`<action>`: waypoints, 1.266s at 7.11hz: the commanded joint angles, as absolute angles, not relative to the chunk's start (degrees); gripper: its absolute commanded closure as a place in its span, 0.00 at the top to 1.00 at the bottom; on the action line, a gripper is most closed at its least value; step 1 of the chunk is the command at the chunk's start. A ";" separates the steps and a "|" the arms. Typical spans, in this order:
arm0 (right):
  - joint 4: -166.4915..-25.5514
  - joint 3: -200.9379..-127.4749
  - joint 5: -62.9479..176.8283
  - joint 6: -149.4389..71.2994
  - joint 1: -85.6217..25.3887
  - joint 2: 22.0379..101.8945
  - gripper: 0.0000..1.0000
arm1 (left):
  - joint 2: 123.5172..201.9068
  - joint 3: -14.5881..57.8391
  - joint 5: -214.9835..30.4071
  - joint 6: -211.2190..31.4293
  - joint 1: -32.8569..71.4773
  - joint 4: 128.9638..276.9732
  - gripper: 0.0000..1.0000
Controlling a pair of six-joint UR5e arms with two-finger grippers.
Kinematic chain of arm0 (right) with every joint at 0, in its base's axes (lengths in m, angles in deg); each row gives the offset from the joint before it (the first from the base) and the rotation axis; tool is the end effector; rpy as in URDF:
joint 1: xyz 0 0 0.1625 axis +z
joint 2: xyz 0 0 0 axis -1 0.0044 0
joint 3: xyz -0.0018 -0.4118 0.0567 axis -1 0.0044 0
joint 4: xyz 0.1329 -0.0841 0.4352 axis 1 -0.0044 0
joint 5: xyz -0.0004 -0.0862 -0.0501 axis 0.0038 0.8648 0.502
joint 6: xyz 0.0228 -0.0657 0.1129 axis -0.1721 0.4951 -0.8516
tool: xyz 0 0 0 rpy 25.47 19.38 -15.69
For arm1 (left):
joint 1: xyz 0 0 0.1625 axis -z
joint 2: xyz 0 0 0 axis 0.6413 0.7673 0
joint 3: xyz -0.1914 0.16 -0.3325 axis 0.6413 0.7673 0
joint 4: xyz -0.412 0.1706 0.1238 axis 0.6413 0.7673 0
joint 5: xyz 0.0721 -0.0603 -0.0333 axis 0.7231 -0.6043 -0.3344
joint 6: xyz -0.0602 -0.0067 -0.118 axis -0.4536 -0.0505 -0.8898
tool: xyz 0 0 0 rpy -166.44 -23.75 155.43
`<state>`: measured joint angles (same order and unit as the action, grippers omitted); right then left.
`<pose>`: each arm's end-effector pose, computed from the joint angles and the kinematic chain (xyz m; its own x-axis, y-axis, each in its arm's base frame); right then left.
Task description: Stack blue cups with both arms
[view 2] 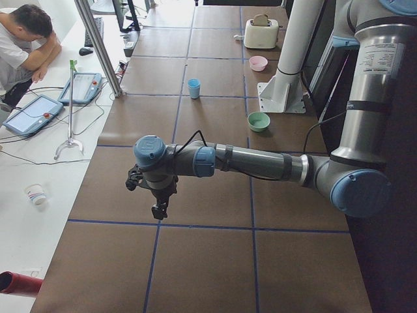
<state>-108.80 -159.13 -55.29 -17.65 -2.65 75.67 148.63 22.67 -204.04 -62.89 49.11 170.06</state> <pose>0.0088 -0.5973 0.6267 0.6932 -0.1799 0.6980 0.1103 0.9834 0.1439 -0.0322 -0.5811 0.6133 0.7073 0.2355 -0.6665 -0.1718 0.9719 0.1610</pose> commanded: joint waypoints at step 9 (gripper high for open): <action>-108.13 -159.10 -55.39 -17.82 -3.17 75.66 1.00 | 144.44 25.40 -204.35 -62.42 49.06 170.62 1.00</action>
